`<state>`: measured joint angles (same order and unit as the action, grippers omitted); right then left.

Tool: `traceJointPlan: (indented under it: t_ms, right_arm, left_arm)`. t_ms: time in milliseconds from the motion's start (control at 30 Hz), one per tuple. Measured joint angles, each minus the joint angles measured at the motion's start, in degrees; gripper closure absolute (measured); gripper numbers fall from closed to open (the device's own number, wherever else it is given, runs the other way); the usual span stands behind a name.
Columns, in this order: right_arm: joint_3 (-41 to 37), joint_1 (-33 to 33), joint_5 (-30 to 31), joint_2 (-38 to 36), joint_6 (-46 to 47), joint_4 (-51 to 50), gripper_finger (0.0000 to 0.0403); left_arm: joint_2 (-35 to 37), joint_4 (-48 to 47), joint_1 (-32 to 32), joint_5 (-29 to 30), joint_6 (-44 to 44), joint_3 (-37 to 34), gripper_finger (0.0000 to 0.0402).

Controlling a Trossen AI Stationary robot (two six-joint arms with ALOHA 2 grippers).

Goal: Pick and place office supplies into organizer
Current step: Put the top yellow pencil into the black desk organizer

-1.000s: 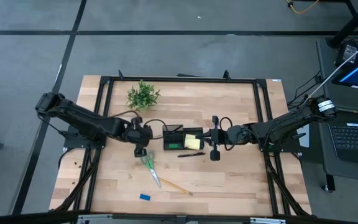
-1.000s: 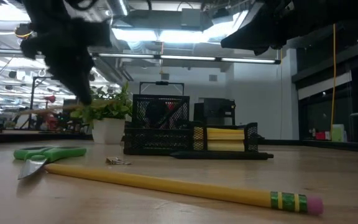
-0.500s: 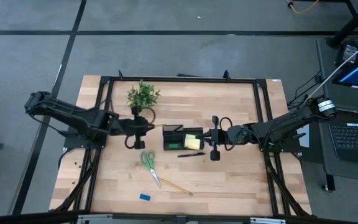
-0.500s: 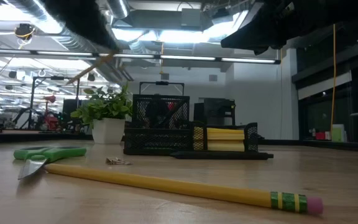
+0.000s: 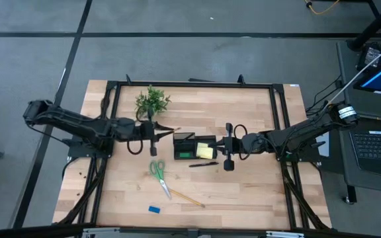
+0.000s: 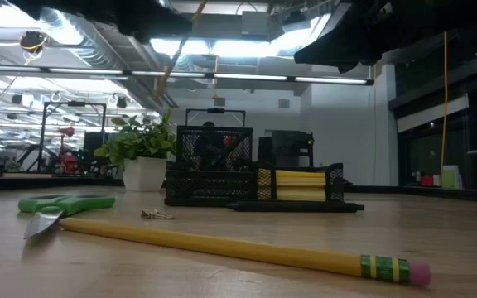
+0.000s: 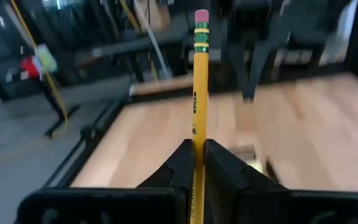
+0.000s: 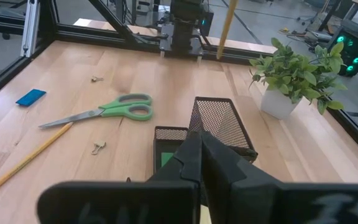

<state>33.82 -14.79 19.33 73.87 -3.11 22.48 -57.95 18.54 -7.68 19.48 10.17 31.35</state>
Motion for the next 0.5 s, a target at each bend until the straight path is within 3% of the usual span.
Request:
traceJointPlan:
  t_ms: [233, 500]
  right_arm:
    - [0.0, 0.0, 0.0, 0.0, -0.02, 0.09, 0.0393]
    - [0.0, 0.0, 0.0, 0.0, -0.02, 0.42, 0.0393]
  left_arm:
    - [-1.88, 12.99, 4.02, -5.57, -0.18, -3.82, 0.0375]
    - [-11.91, 27.73, 7.78, -13.36, -1.46, -5.77, 0.0375]
